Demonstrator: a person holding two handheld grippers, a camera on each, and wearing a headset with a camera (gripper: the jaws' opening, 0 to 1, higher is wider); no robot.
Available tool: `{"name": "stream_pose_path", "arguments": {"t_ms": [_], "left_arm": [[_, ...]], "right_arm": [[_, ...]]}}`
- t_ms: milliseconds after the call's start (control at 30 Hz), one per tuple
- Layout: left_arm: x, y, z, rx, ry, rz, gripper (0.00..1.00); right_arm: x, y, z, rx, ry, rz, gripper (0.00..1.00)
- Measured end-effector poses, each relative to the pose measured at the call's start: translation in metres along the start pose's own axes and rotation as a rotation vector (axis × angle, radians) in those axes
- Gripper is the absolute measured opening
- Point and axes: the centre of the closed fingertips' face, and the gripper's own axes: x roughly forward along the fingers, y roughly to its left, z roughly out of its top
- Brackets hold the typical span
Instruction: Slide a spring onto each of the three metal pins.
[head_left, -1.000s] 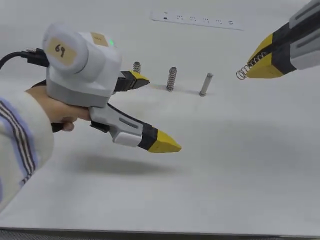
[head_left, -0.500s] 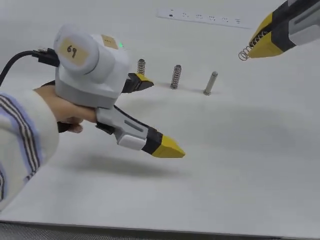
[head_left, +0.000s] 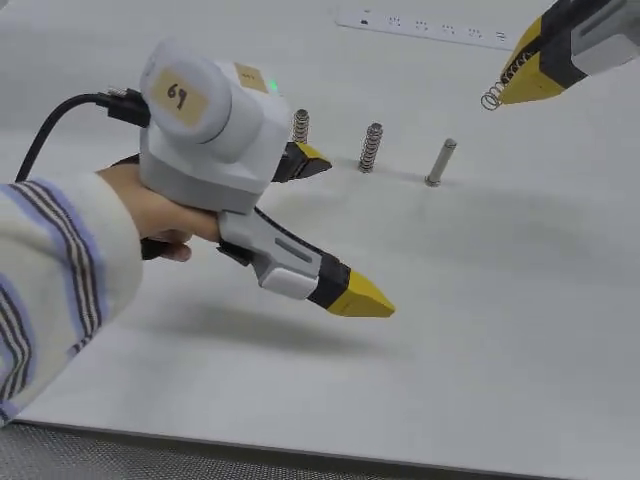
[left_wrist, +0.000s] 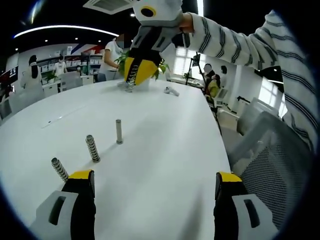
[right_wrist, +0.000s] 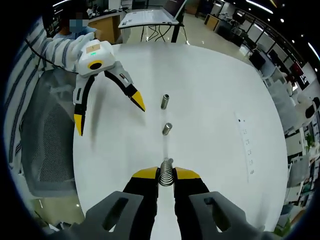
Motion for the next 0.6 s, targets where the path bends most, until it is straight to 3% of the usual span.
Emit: {"name": "stream_pose_path", "arguments": {"t_ms": [367, 600], "left_arm": [[-0.002, 0.006, 0.001, -0.012, 0.0, 0.032, 0.98], [-0.003, 0.012, 0.0, -0.01, 0.008, 0.053, 0.98]], "right_arm": [[0.022, -0.005, -0.002, -0.026, 0.033, 0.041, 0.08], [0.035, -0.006, -0.012, -0.044, 0.076, 0.071, 0.08]]}}
